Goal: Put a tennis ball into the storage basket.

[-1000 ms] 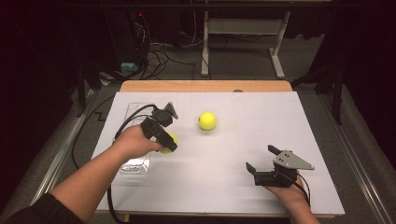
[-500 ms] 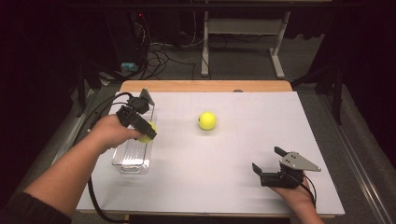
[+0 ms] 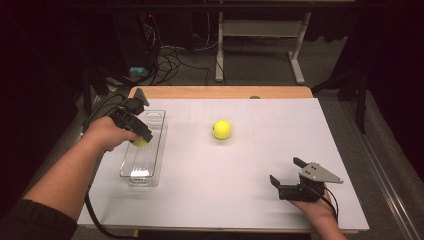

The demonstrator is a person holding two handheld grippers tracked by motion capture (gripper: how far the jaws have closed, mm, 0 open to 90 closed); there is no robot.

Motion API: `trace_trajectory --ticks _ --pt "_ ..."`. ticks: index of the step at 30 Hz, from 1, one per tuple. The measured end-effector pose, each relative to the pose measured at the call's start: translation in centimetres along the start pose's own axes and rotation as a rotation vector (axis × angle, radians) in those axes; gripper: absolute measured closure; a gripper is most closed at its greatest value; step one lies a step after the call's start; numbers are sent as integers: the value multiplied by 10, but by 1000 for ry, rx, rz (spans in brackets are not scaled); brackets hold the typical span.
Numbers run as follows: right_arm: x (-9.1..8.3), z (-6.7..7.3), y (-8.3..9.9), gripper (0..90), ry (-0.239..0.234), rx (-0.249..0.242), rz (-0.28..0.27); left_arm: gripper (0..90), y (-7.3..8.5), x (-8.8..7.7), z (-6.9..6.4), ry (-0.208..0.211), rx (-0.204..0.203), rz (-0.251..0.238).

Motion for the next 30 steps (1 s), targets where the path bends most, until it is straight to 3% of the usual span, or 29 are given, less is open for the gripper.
trace_trajectory --ticks 7,20,30 --pt "1 0 1 0 -4 3 7 269 -2 3 8 -4 -23 2" --pt "1 1 1 0 -11 7 0 268 -11 25 2 -2 -17 25" --pt "1 2 1 0 -17 11 -2 267 -15 42 4 -7 -26 50"
Point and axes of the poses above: each handheld gripper's, and its own axes: x roughly forward along the jaws, y roughly out of its underside, z roughly to its left, the point moved 8 cm from there along x, roughly forward along the jaws, and after that the axes turned 3 degrees about -z, right-handed, at the moved point
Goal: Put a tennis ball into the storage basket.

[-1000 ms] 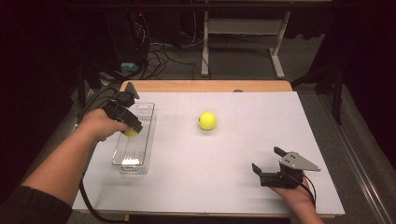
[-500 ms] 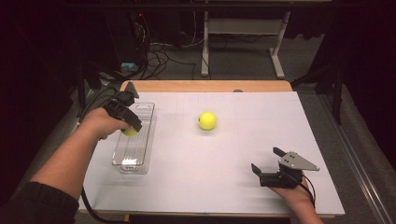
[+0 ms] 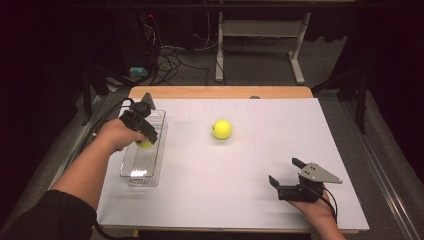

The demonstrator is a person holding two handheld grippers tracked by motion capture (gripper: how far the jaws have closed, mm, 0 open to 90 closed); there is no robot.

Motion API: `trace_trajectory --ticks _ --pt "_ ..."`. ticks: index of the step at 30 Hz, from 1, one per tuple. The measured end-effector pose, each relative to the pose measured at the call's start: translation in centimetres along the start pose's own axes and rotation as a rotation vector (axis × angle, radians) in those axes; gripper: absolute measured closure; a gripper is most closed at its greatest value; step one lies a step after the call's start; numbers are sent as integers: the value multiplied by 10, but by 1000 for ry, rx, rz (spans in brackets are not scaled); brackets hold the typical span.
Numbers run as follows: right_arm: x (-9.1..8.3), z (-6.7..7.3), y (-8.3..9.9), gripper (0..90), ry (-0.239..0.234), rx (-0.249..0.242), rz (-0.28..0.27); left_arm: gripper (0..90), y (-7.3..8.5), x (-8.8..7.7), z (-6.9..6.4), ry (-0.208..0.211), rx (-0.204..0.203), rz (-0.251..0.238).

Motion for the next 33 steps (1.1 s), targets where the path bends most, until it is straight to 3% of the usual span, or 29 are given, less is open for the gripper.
trace_trajectory --ticks 9,10,11,13,20,26,32,33 --pt "1 1 1 0 -2 -2 5 261 1 0 1 -11 -1 -6" --pt "1 1 1 0 -2 -1 4 233 0 -1 1 -17 -2 -17" --pt "1 1 1 0 1 -1 3 123 -1 -3 0 -17 0 -23" --pt "1 0 1 0 1 -1 2 23 -1 -5 -3 -3 10 -25" --pt "1 0 1 0 3 -2 2 5 -1 -11 -12 -9 26 -29" --pt "2 -1 1 0 6 -1 5 5 -3 -13 -29 -4 55 -36" --pt "2 -3 0 0 13 12 1 5 -4 -13 -56 16 108 -37" --pt "3 -4 0 0 14 12 -1 5 -4 -13 -59 2 117 -36"
Point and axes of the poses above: each handheld gripper's, and its own axes: x roughly forward along the jaws, y roughly out of its underside, z roughly to its left, the point moved 8 cm from there along x, roughly forward along the jaws, and after that the axes turned 3 degrees about -z, right-handed, at the moved point
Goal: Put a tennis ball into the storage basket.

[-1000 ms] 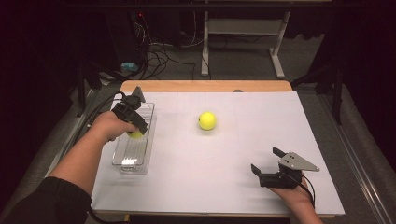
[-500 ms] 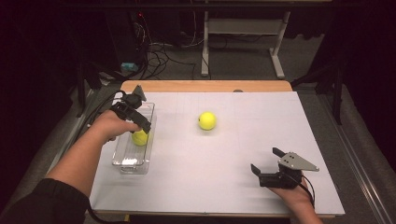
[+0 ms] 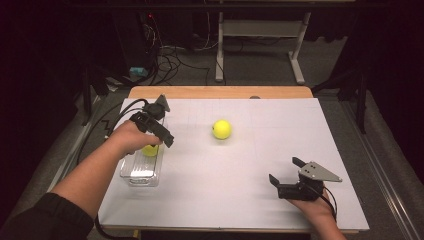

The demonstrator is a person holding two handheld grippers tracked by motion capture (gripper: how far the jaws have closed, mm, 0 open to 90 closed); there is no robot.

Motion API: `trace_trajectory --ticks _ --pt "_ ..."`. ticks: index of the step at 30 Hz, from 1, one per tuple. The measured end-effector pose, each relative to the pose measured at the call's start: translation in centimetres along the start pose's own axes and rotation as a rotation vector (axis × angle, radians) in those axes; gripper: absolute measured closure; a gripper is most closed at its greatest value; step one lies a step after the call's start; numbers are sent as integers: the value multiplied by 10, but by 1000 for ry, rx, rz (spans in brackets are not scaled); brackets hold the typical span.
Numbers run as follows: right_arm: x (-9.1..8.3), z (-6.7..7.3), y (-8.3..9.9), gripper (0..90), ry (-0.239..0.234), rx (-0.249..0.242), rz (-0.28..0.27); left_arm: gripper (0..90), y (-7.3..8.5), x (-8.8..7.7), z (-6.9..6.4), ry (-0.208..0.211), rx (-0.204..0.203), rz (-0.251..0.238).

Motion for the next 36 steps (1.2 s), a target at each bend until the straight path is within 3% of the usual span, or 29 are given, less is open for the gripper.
trace_trajectory --ticks 12,20,27,36 --pt "0 -1 3 0 1 -3 8 6 -2 17 -51 32 94 -8" --pt "-2 3 4 0 -6 -11 9 6 2 20 -82 79 149 -18" --pt "-5 1 5 0 8 -8 6 6 1 24 -93 99 170 -47" --pt "6 8 -2 0 -12 3 8 6 4 30 -92 111 190 -41"
Point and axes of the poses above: each handheld gripper's, and its own axes: x roughly forward along the jaws, y roughly out of its underside, z roughly to its left, the point moved 8 cm from there along x, roughly forward along the jaws, and after that the axes turned 3 degrees about -z, right-handed, at the moved point
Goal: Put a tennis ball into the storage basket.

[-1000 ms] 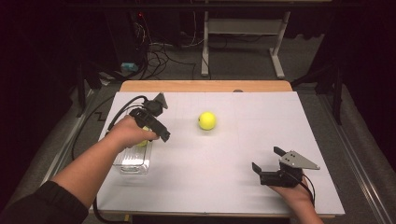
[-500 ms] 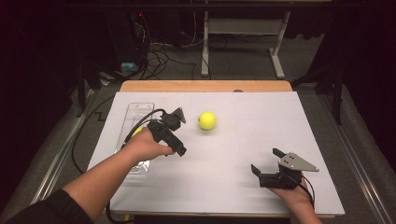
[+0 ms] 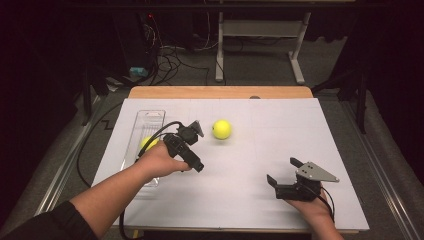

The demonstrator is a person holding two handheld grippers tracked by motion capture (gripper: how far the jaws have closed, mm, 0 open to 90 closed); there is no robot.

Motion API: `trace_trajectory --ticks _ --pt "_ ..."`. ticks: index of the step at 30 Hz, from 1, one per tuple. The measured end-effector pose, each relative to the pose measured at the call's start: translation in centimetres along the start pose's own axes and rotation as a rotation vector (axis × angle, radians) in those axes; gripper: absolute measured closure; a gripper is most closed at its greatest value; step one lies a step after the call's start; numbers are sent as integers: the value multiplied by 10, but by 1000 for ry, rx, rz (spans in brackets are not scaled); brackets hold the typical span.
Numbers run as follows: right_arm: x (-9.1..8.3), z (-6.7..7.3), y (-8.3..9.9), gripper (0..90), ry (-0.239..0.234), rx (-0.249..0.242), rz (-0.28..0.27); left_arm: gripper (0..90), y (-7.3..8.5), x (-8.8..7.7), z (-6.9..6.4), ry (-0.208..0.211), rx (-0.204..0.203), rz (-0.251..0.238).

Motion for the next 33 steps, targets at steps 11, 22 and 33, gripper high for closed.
trace_trajectory --ticks 11,22,33 --pt "48 14 -13 0 -24 6 40 6 10 4 0 -3 -3 6" --pt "112 30 -36 7 -43 -8 83 5 10 7 -4 4 14 14" --pt "165 37 -63 39 -52 -16 113 6 9 6 -9 15 28 8"
Point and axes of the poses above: each handheld gripper's, and its own axes: x roughly forward along the jaws, y roughly out of its underside, z roughly to its left, the point moved 8 cm from there along x, roughly forward along the jaws, and after that the axes turned 3 degrees about -z, right-handed, at the moved point
